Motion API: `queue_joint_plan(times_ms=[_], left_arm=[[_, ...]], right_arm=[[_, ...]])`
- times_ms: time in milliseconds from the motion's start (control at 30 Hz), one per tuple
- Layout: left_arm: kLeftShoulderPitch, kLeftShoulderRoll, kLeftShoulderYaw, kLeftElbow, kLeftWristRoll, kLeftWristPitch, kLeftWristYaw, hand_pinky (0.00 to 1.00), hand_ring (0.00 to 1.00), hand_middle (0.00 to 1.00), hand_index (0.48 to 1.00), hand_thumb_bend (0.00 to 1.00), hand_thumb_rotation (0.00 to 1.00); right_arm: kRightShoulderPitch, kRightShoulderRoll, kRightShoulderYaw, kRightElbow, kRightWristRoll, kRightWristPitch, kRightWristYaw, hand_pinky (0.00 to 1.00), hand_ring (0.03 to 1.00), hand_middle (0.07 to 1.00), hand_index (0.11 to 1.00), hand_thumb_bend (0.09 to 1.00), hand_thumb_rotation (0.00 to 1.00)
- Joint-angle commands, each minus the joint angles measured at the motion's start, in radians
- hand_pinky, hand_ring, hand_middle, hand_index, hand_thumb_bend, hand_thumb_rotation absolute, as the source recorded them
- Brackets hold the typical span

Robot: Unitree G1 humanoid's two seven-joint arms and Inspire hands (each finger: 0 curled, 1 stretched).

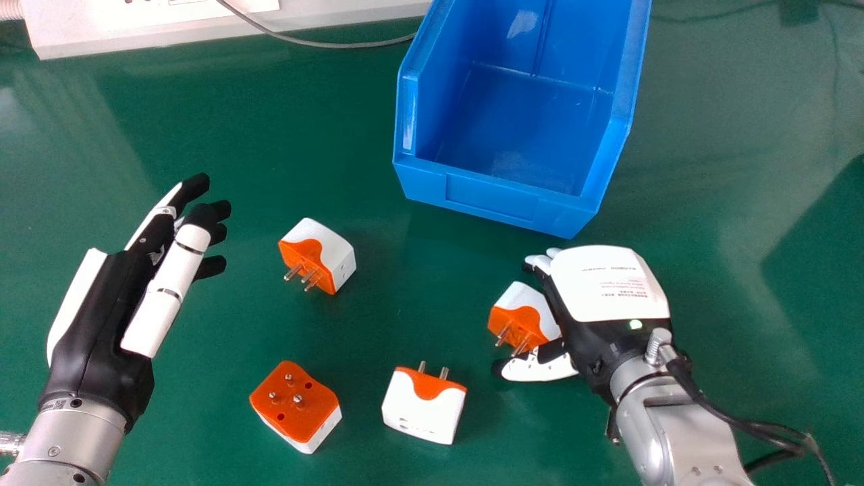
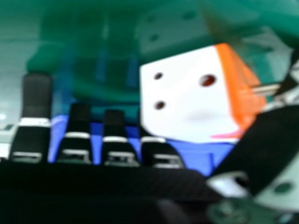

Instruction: Pick all objects and put in blue box

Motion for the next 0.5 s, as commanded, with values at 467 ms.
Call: queue_joint_plan(times_ms=[467], left_arm=[[-0.005, -0.003, -0.008, -0.057, 0.004, 0.025, 0.009, 0.83, 0.88, 0.88, 0.922, 0.48, 0.88]], right_arm=[[0.003, 0.034, 0.027, 0.032, 0.059, -0.010, 0.057, 0.67, 0.795, 0.815, 0.777, 0.576, 0.38]])
